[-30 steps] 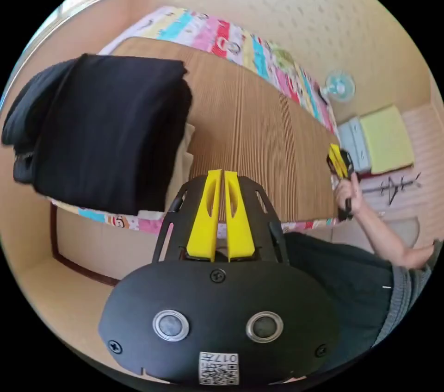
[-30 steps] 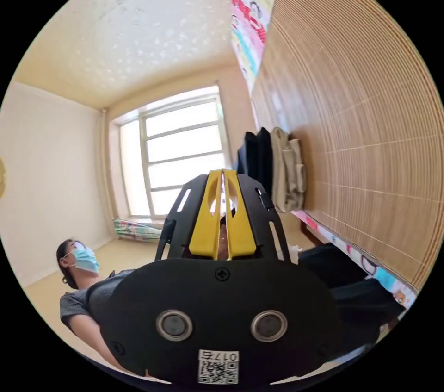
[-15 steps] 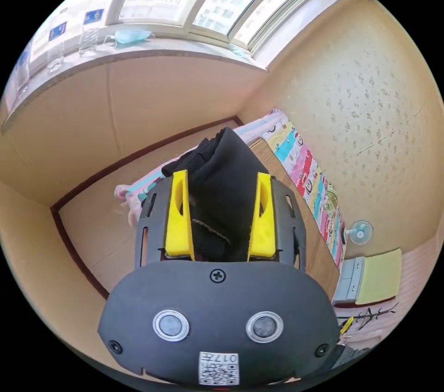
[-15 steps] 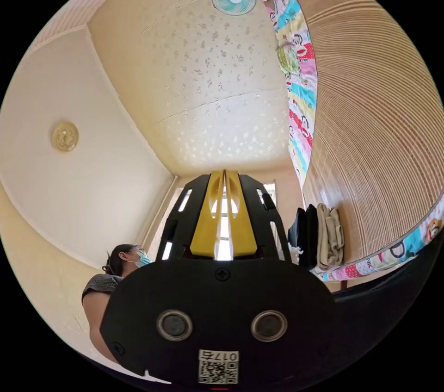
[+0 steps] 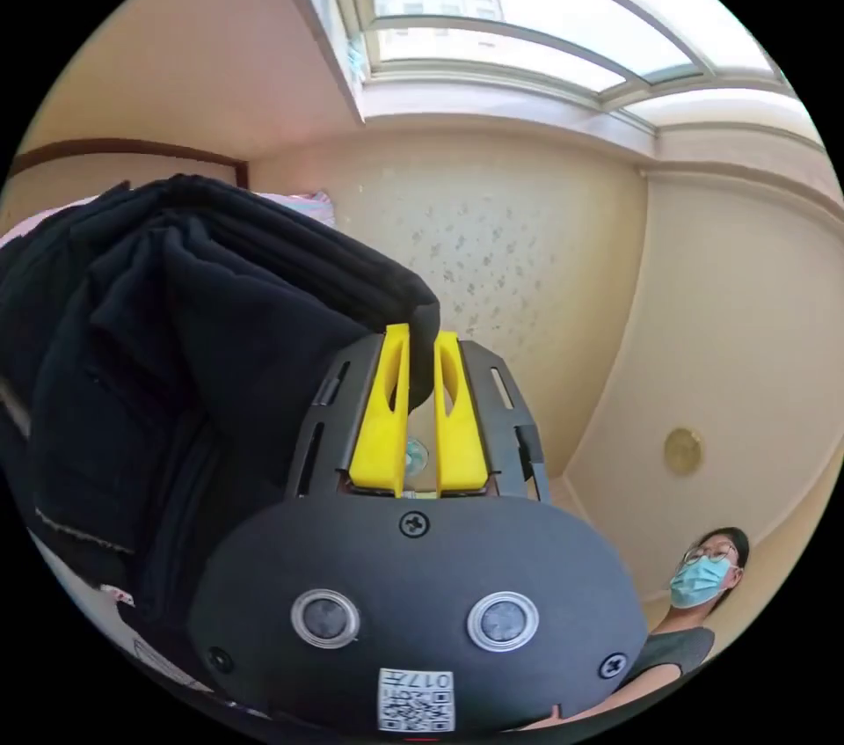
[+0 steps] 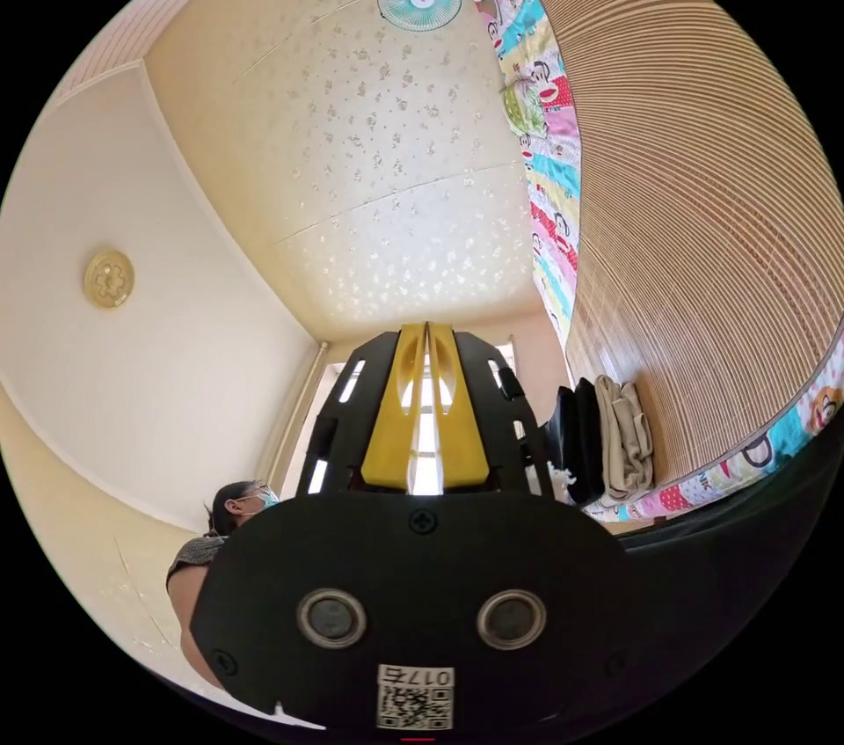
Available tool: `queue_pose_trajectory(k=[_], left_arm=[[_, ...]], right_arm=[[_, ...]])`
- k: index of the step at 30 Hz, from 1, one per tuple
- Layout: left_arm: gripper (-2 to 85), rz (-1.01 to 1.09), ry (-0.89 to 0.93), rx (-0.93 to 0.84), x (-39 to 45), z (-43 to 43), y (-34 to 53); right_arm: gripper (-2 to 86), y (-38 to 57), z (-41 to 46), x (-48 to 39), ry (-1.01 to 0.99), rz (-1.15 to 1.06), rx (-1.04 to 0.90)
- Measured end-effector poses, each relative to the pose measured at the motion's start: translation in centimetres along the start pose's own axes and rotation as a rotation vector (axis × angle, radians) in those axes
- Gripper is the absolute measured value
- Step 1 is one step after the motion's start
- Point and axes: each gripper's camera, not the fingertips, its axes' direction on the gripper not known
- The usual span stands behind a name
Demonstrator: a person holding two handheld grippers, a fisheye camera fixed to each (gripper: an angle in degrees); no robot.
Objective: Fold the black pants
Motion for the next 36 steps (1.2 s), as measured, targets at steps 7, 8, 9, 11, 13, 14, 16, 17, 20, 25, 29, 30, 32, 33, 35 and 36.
queue_pose_trajectory(k=[7,8,9,11,13,14,16,17,20,25,29,30,32,33,35,36], left_arm=[[4.7,0.489,0.45,-0.255,23.3,19.5,9.4],[4.9,0.597,0.537,-0.345,27.3,22.2,12.8],[5.0,0.643,0.573,-0.395,29.1,23.5,14.5],[5.1,0.802,0.653,-0.63,34.9,29.0,22.5],[5.3,0.9,0.635,-0.78,37.0,32.5,28.9],[5.3,0.948,0.598,-0.864,37.1,34.5,33.1],[5.4,0.985,0.502,-1.004,35.4,37.9,39.6],[5.3,0.974,0.403,-1.107,32.9,40.4,43.8],[5.0,0.733,0.004,-1.239,21.9,46.3,52.6],[2.6,0.487,-0.412,-1.515,3.5,51.1,65.1],[-0.4,0.031,-0.185,-1.564,-3.9,51.6,70.5],[-0.6,-0.039,-0.144,-1.538,-4.4,51.6,70.7],[-0.9,-0.126,-0.089,-1.413,-5.2,51.2,70.6],[-0.9,-0.113,-0.114,-1.395,-5.2,51.1,70.5],[-1.0,-0.056,-0.261,-1.361,-5.1,51.0,70.3],[-1.0,-0.045,-0.284,-1.349,-5.0,51.0,70.2]], right_arm=[[0.4,-3.5,4.6,-1.6,-0.108,-0.106,-0.098],[0.4,-3.9,4.9,-1.8,-0.123,-0.119,-0.115],[0.3,-4.3,5.1,-1.9,-0.134,-0.129,-0.128],[0.3,-4.9,4.8,-1.9,-0.14,-0.136,-0.13],[0.2,-5.6,4.0,-1.7,-0.14,-0.137,-0.118],[0.2,-6.1,3.2,-1.5,-0.137,-0.133,-0.097],[0.2,-6.9,1.8,-0.9,-0.132,-0.115,-0.055],[0.2,-7.4,0.9,-0.6,-0.133,-0.113,-0.027],[0.4,-8.9,-0.9,0.6,-0.087,-0.09,0.011],[0.9,-12.2,-1.3,4.0,0.083,0.02,-0.004],[2.3,-15.9,1.6,7.6,0.321,0.177,-0.082],[3.1,-17.2,3.0,8.4,0.396,0.2,-0.122],[5.6,-19.4,5.7,9.9,0.523,0.24,-0.199],[7.7,-21.0,8.0,10.9,0.611,0.256,-0.271],[10.6,-23.2,11.8,12.3,0.737,0.248,-0.363],[12.4,-24.7,14.5,13.1,0.79,0.231,-0.415]])
